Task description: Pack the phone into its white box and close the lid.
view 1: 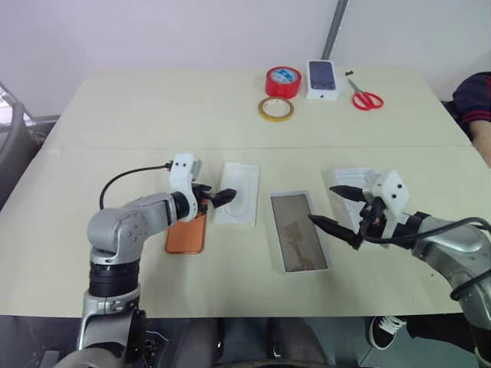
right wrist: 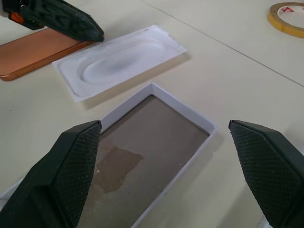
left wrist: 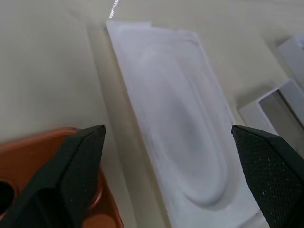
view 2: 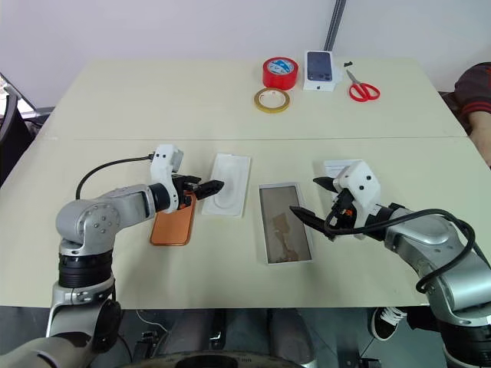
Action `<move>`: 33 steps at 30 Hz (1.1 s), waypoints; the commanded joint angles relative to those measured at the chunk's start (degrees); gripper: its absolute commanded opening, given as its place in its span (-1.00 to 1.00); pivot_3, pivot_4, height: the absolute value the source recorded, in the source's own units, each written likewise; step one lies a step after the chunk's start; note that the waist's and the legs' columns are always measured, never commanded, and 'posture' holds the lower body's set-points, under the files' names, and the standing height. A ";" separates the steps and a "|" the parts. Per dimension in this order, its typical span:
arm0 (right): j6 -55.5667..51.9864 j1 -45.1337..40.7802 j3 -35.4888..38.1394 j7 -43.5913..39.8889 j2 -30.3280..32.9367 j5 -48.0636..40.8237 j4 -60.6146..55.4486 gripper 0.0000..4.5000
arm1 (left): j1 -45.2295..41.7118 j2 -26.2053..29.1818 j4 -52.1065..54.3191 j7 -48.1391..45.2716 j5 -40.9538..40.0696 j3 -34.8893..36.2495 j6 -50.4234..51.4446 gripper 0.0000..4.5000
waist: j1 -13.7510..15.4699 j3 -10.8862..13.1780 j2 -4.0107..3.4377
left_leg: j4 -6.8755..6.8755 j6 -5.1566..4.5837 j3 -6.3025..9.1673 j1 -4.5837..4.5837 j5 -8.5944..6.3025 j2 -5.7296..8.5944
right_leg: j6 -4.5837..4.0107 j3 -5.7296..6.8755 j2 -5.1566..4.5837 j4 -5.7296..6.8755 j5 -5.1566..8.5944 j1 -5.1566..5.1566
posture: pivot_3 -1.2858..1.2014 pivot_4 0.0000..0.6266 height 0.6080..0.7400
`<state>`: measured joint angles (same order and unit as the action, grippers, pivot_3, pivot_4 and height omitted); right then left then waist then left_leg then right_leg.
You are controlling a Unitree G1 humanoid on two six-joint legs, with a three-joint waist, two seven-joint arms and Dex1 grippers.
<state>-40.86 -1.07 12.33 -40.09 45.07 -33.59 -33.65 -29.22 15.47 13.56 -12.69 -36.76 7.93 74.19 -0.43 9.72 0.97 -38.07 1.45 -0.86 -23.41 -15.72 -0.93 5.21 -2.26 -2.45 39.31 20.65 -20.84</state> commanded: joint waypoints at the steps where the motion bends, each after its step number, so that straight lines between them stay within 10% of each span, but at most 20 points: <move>1: -0.11 1.39 2.22 -1.54 2.02 -1.39 -3.82 1.00 | -1.54 -1.26 -0.97 1.66 0.03 0.85 3.23 0.98 | -0.15 0.00 0.00 | 0.00 0.00 -0.01 0.00 0.00 0.00 | 0.00 -0.01 0.00 -0.02 0.00 0.01 | 0.03 -0.52 0.94; 7: 0.42 5.42 0.85 -6.21 7.78 -0.89 -9.02 1.00 | -3.88 -5.50 -5.02 3.78 0.46 2.84 6.34 0.75 | -0.14 -0.02 0.01 | 0.00 0.00 0.04 0.03 0.00 0.01 | 0.01 0.02 0.02 -0.05 0.00 0.07 | 0.03 -0.52 0.94; 15: 3.94 8.41 -6.90 -9.92 14.84 7.24 -11.87 1.00 | -5.16 -6.24 -7.69 4.60 2.23 3.48 5.80 -0.97 | 0.05 -0.01 0.03 | -0.03 0.01 0.10 0.04 0.01 0.05 | 0.04 0.06 -0.01 -0.11 0.01 0.14 | 0.03 -0.52 0.94; 22: 8.21 8.63 -15.82 -12.19 18.76 16.01 -9.61 1.00 | -6.26 -8.55 -7.67 5.62 1.20 8.03 7.21 -0.97 | 0.00 0.01 0.06 | -0.03 0.34 0.16 0.04 0.19 0.06 | 0.05 0.12 -0.01 -0.13 0.02 0.17 | 0.03 -0.52 0.94; 33: 11.54 3.85 -21.81 -13.78 16.54 22.28 -3.81 -0.99 | -7.56 -8.98 -4.77 6.51 -0.08 15.87 10.54 -1.00 | -0.13 0.02 0.08 | -0.04 0.41 0.27 0.03 0.23 0.06 | 0.05 0.24 -0.01 -0.14 0.02 0.20 | 0.03 -0.52 0.94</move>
<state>-30.04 3.37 -9.31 -53.33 61.93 -11.83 -37.29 -34.82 6.27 6.40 -6.46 -35.67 21.66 84.54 -0.56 9.74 1.05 -38.12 1.86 -0.59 -23.37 -15.49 -0.87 5.27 -2.00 -2.47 39.17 20.67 -20.62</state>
